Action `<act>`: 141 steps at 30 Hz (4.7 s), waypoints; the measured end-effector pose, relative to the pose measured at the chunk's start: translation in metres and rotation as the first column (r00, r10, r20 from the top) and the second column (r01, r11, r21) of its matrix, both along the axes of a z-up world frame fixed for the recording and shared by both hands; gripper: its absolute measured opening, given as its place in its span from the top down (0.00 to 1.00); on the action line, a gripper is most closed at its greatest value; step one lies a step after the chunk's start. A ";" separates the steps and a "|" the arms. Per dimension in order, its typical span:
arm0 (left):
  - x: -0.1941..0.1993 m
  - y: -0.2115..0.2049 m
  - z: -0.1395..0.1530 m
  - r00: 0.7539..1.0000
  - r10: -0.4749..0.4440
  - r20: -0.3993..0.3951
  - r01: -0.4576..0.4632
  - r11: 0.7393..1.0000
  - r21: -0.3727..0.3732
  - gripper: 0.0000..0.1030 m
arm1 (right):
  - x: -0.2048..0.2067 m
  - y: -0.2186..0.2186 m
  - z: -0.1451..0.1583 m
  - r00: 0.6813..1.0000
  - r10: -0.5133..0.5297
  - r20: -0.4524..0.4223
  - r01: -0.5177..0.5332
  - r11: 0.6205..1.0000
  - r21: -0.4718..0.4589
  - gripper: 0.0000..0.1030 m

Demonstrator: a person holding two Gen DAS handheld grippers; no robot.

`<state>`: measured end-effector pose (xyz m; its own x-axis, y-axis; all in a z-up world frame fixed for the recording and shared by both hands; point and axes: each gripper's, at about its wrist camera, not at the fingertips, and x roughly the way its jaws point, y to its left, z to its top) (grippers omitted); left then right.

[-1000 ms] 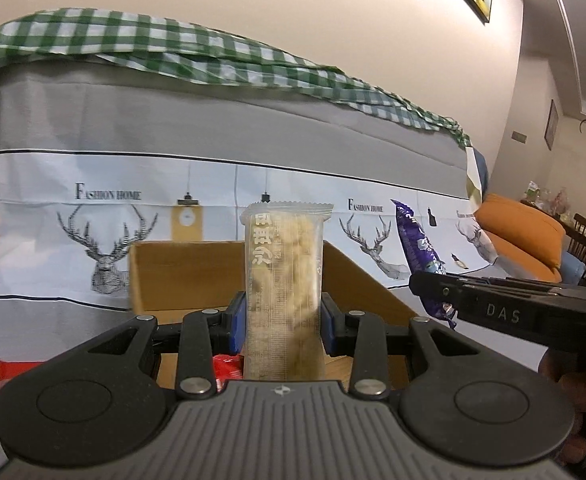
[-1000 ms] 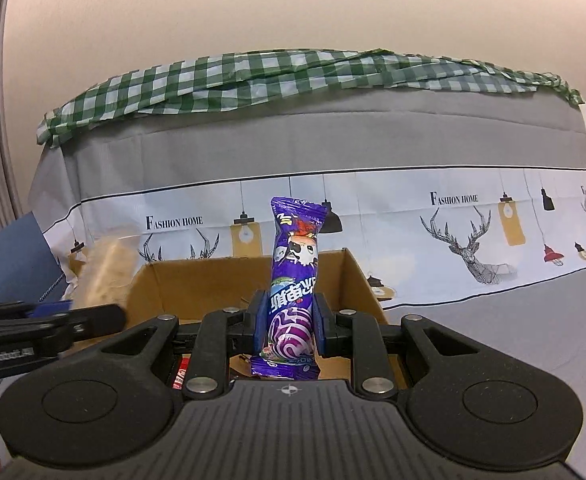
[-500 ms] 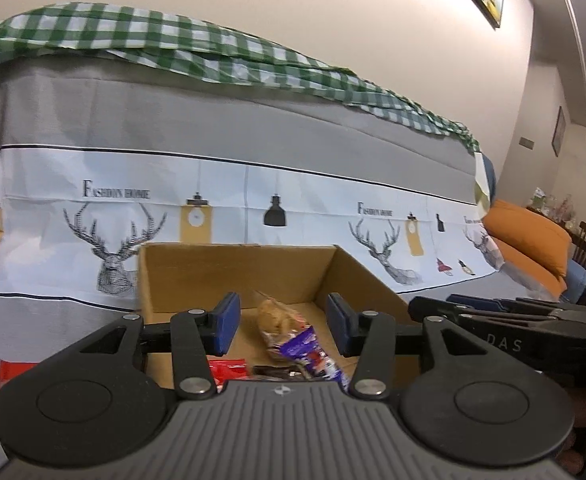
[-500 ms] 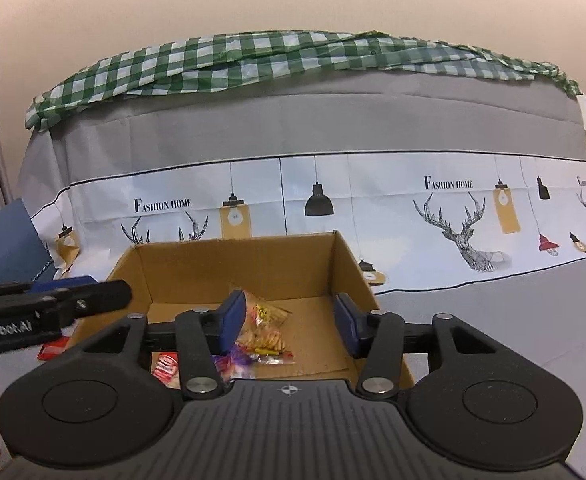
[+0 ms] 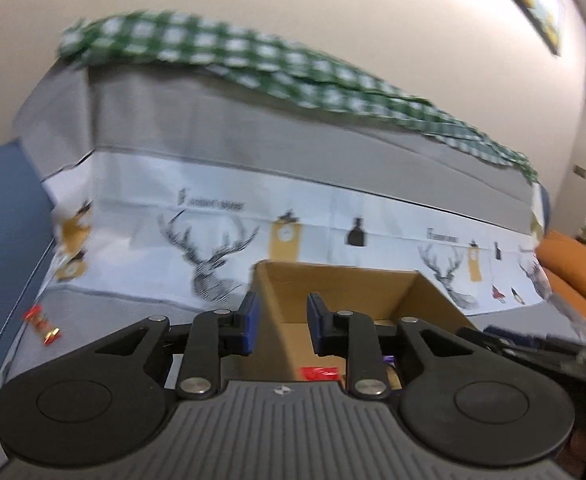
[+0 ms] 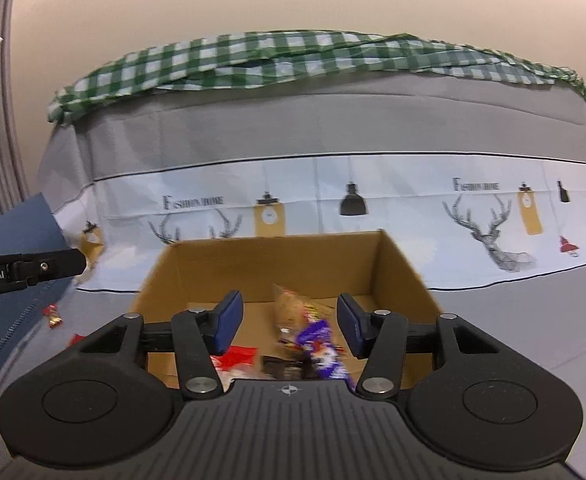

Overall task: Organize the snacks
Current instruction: 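Move both open grippers back to the last two snacks, then grasp red wrapped bar with right gripper while left gripper grasps small red candy, then carry small candy with left gripper while right gripper carries red bar over box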

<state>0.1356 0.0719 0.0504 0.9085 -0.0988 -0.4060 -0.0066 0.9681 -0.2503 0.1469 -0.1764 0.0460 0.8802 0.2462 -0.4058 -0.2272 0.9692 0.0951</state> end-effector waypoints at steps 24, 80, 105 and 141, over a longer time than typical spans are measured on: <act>0.036 0.203 -0.031 0.833 0.447 -0.326 -0.512 0.846 -0.149 0.73 | -0.016 0.165 -0.011 0.937 0.349 0.031 -0.350 0.933 0.086 0.68; 0.050 0.203 -0.054 0.846 0.378 -0.376 -0.463 0.870 -0.167 0.71 | -0.014 0.232 -0.100 0.859 0.407 -0.312 -0.450 0.890 -0.077 0.44; 0.146 0.195 -0.125 0.669 0.557 -0.492 -0.650 0.759 -0.025 0.22 | -0.029 0.217 -0.129 0.841 0.354 -0.410 -0.432 0.895 -0.112 0.42; -0.013 0.150 -0.099 0.757 0.176 -0.630 -0.273 0.960 -0.059 0.82 | -0.044 0.208 -0.117 0.823 0.442 -0.357 -0.489 0.871 -0.047 0.43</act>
<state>0.1223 0.2217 -0.0491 0.4730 -0.0231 -0.8807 -0.4177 0.8743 -0.2472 0.1030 0.0312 -0.0708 0.4862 0.5175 -0.7042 -0.6331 0.7640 0.1243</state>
